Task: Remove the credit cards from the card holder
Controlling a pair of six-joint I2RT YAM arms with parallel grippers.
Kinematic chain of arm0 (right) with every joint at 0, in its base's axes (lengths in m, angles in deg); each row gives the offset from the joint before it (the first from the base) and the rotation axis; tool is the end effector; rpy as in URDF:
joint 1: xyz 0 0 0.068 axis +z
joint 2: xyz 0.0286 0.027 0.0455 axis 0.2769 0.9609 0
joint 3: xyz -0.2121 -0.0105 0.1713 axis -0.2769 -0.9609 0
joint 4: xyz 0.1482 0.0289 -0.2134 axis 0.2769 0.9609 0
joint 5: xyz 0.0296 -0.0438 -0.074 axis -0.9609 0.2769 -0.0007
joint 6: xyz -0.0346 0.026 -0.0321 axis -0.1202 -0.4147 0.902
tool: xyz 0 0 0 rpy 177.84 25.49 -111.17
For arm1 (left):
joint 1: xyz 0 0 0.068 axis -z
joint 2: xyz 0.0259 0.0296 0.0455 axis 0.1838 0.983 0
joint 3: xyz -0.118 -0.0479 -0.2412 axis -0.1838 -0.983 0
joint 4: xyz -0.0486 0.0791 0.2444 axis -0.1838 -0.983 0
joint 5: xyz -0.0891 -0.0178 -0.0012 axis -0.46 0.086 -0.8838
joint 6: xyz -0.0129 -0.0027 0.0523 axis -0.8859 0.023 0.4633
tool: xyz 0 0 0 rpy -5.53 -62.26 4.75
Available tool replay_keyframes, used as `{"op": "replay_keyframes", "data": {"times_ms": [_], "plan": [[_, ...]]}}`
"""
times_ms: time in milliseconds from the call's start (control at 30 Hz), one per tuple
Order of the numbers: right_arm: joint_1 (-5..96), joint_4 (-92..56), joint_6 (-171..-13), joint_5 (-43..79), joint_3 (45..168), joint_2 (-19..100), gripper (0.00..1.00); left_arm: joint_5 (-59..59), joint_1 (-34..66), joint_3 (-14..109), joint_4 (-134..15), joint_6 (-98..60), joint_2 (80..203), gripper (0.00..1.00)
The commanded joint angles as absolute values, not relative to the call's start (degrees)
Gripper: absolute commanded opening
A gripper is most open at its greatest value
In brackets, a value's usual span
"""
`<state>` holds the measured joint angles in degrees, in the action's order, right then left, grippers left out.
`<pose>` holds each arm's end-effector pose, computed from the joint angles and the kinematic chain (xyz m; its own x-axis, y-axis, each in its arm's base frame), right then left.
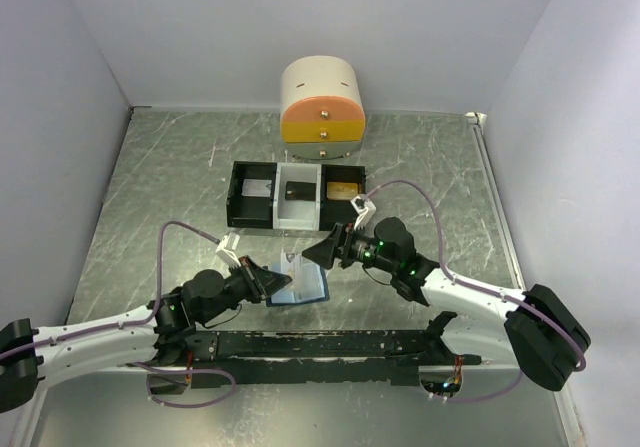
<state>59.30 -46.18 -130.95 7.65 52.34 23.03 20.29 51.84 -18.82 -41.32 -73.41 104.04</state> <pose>0.1588 0.1643 0.2026 -0.7479 0.2294 -0.6230 -0.4783 0.4646 0.7453 0.0796 -0.1361 0.1730 -0.7443 -0.5075 -0.4342 0.2214 0.4258 -0.8773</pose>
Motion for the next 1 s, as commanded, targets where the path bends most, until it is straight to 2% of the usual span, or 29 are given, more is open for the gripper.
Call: {"op": "replay_keyframes", "data": {"times_ms": [0, 100, 267, 533, 667, 967], "plan": [[58.9, -55.2, -132.0, 3.8, 49.1, 22.4, 0.73, 18.5, 51.5, -19.6, -36.4, -71.0, 102.9, 0.07], [58.9, -63.5, -133.6, 0.0, 47.0, 23.4, 0.73, 18.0, 51.5, -20.6, -34.4, -70.2, 101.7, 0.07], [58.9, -68.8, -136.2, -2.5, 45.7, 24.5, 0.72, 17.2, 51.5, -22.4, -30.1, -69.2, 99.9, 0.07], [58.9, -70.9, -138.3, -5.4, 46.6, 25.3, 0.69, 16.2, 51.6, -21.2, -31.0, -68.0, 99.2, 0.07], [58.9, -74.5, -140.5, -7.8, 46.7, 27.8, 0.65, 16.3, 51.5, -21.5, -29.1, -68.3, 99.3, 0.07], [58.9, -82.7, -144.5, -11.6, 46.0, 33.3, 0.48, 15.0, 51.5, -20.6, -26.7, -67.9, 99.7, 0.07]]}}
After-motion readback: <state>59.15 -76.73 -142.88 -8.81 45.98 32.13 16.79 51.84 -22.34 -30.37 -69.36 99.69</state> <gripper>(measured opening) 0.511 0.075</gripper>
